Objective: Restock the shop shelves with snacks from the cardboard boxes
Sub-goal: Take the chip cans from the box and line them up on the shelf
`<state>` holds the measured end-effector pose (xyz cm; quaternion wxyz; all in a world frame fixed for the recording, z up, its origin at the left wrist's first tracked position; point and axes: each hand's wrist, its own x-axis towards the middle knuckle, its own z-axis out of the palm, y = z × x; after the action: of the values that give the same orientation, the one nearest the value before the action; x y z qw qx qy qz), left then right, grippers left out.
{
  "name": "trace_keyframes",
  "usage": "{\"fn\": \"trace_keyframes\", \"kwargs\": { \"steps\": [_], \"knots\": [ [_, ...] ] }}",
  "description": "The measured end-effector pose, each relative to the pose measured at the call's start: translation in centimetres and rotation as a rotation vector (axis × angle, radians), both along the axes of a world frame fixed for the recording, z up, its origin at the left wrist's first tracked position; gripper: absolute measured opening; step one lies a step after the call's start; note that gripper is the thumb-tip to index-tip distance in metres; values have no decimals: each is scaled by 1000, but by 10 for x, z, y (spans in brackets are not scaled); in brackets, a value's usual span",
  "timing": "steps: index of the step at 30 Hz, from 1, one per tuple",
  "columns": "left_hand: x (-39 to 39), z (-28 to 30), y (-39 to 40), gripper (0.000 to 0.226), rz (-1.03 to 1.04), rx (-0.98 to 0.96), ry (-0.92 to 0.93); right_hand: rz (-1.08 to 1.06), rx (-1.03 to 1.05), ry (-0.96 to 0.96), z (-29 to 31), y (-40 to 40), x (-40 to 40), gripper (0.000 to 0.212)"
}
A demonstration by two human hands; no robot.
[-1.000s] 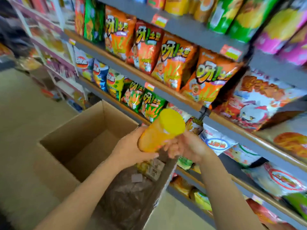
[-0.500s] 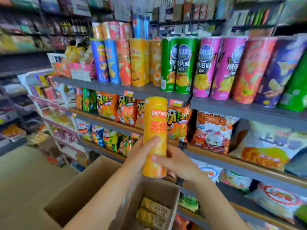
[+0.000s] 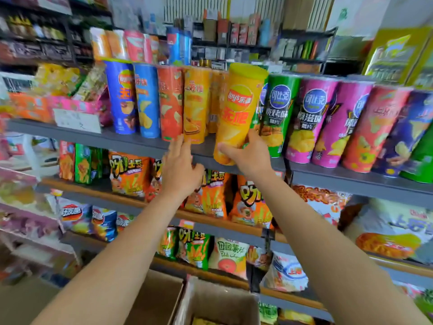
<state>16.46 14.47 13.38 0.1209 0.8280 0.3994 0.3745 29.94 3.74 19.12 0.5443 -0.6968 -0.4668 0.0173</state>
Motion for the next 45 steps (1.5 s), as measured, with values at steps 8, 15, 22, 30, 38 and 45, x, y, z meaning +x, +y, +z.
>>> {"fn": "trace_keyframes", "kwargs": {
  "steps": [8,15,22,30,38,45],
  "knots": [
    [-3,-33,44,58,-76,151,133,-321,-71,-88,-6,78,-5,63],
    [-4,-39,46,59,-104,163,91,-410,-139,-191,-11,93,-5,13],
    [-24,-79,3,48,-116,208,-168,-107,85,-80,-56,16,-66,5],
    [-71,-309,-101,21,-241,-951,321,-76,-595,410,-309,-56,-69,16],
    [-94,-479,-191,24,214,-1994,39,-99,-1194,745,-542,-132,-95,25],
    [-78,-570,-178,29,474,-2122,-442,-57,-1294,480,-613,-78,-73,39]
  ]
}}
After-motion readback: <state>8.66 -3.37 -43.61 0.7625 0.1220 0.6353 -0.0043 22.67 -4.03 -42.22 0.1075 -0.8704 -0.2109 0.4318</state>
